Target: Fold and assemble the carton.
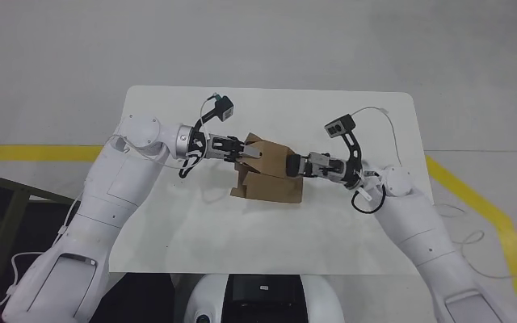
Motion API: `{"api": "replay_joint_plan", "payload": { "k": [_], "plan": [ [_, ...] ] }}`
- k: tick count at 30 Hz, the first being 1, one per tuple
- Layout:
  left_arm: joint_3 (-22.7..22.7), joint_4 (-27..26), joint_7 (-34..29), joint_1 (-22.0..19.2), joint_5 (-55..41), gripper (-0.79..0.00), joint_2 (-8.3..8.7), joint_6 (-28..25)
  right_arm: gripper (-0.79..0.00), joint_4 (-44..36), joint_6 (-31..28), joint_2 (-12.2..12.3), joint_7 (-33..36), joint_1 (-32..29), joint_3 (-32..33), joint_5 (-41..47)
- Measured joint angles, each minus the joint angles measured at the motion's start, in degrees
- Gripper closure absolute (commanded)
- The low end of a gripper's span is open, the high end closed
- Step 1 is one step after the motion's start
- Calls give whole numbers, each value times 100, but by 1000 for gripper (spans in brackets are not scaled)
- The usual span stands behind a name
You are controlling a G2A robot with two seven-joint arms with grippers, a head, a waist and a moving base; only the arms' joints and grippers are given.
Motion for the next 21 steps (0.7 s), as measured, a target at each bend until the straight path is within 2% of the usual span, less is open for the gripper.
{"api": "replay_joint_plan", "payload": {
  "k": [5, 13, 21],
  "plan": [
    [5, 22, 4, -4, 2, 0, -1, -8, -785, -27, 169, -10, 164, -23, 126, 233],
    [-4, 7, 5, -8, -24, 0, -1, -22, -785, 142, 131, -62, 126, 16, 72, -150],
    [-18, -70, -10, 16, -30, 0, 8, -11, -785, 327, 167, -171, 162, 119, -71, -132]
  ]
}}
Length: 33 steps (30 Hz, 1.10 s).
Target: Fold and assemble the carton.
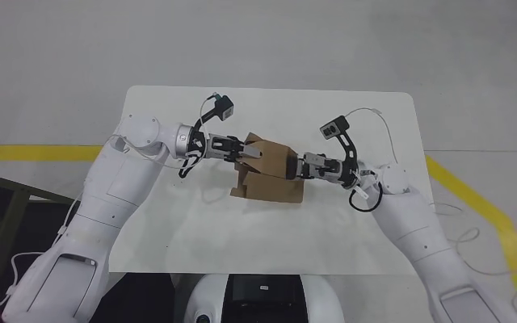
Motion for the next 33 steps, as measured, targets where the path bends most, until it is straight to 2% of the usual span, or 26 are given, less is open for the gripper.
{"api": "replay_joint_plan", "payload": {
  "k": [9, 15, 26, 28, 33],
  "plan": [
    [3, -12, 13, 16, -15, 0, 0, 0, -785, 129, 212, -122, 213, 50, -95, 351],
    [-9, 2, 17, 23, -8, 0, 6, 0, -785, 101, 316, -143, 316, 25, 60, 523],
    [14, 11, 26, 24, 17, 0, 5, 7, -785, -121, 355, -138, 356, -101, 355, 366],
    [22, 19, 30, 22, 24, 0, 3, 6, -683, -130, 327, -153, 327, -101, 347, 290],
    [29, 34, 25, 16, 17, 0, 1, -1, -622, -75, 240, -187, 240, -41, 324, 74]
  ]
}}
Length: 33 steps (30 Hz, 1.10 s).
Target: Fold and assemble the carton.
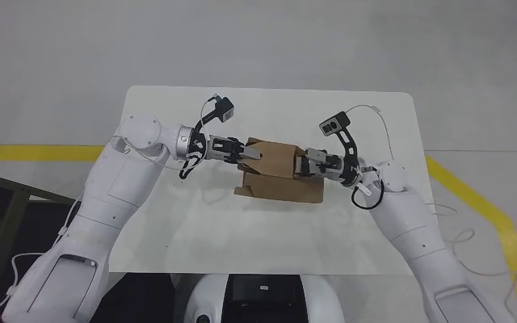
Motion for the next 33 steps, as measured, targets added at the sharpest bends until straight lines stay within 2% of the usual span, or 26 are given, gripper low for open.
{"api": "replay_joint_plan", "payload": {
  "k": [3, 7, 11, 15, 27, 32, 33],
  "plan": [
    [3, 1, 1, -1, 5, 0, 0, -7, -557, 30, -58, -12, -59, 41, -16, -190],
    [13, -6, -6, -2, 7, 0, -2, -8, -545, 70, -115, -22, -115, 85, -18, -370],
    [20, -22, -13, -3, 7, 0, -3, -6, -499, 158, -189, -33, -190, 137, -36, -596],
    [16, -38, -26, -3, 1, 0, -1, -1, -385, 243, -269, -53, -289, 205, -72, -844],
    [33, -45, -26, -10, 14, 0, -3, 14, -222, 273, -281, -74, -519, 254, -84, -1268],
    [40, -48, -20, -15, 13, 0, -6, 19, -120, 277, -267, -80, -557, 263, -80, -1361],
    [41, -49, -19, -15, 12, 0, -6, 20, -77, 277, -265, -80, -566, 266, -80, -1388]
  ]
}}
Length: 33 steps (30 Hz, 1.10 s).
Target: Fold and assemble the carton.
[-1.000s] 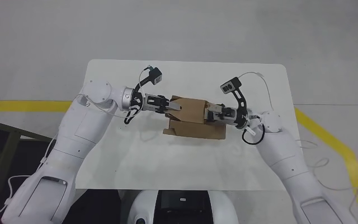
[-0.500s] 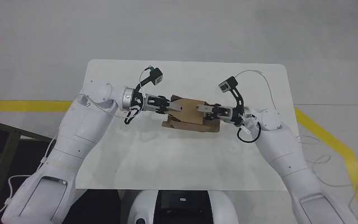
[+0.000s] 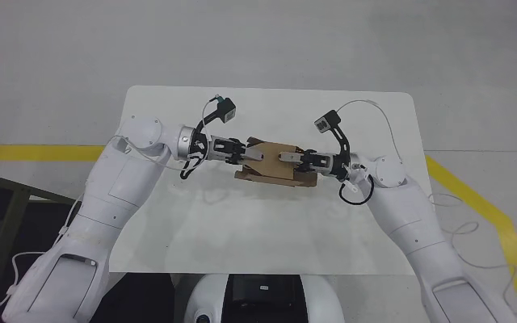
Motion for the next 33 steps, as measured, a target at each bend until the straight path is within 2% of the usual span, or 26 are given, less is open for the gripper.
{"api": "replay_joint_plan", "payload": {
  "k": [3, 5, 6, 7, 8, 9, 11, 12, 23, 33],
  "plan": [
    [4, -2, -13, -6, 2, 0, 0, 1, 0, -1, 10, -2, -28, 5, 1, -65],
    [2, 0, -9, -7, -6, 0, -1, -1, 0, -4, 15, -4, -45, 5, 2, -94],
    [0, 0, 0, -6, -10, -40, -1, -5, 0, -7, 22, -6, -51, 4, 3, -108],
    [0, -1, 5, -6, -10, -129, -1, -8, 0, -8, 25, -6, -56, 4, 4, -120],
    [-1, -2, 9, -6, -7, -286, -1, -11, 0, -8, 26, -7, -65, 4, 6, -135],
    [-1, -5, 11, -6, -4, -385, -1, -11, 0, -8, 26, -7, -83, 4, 8, -162],
    [-4, -11, 12, -8, -4, -739, 0, -6, 0, -13, 25, -8, -111, 4, 10, -203],
    [-7, -17, 11, -9, -7, -785, 0, -1, 0, -18, 22, -9, -132, 3, 13, -228],
    [-102, -88, -84, 17, -187, -785, 20, 21, 0, -93, 42, -2, -519, -23, 51, -638],
    [-291, -334, -251, 120, -560, -785, 60, 44, 0, -258, 175, -6, -1166, -102, 23, -1253]
  ]
}}
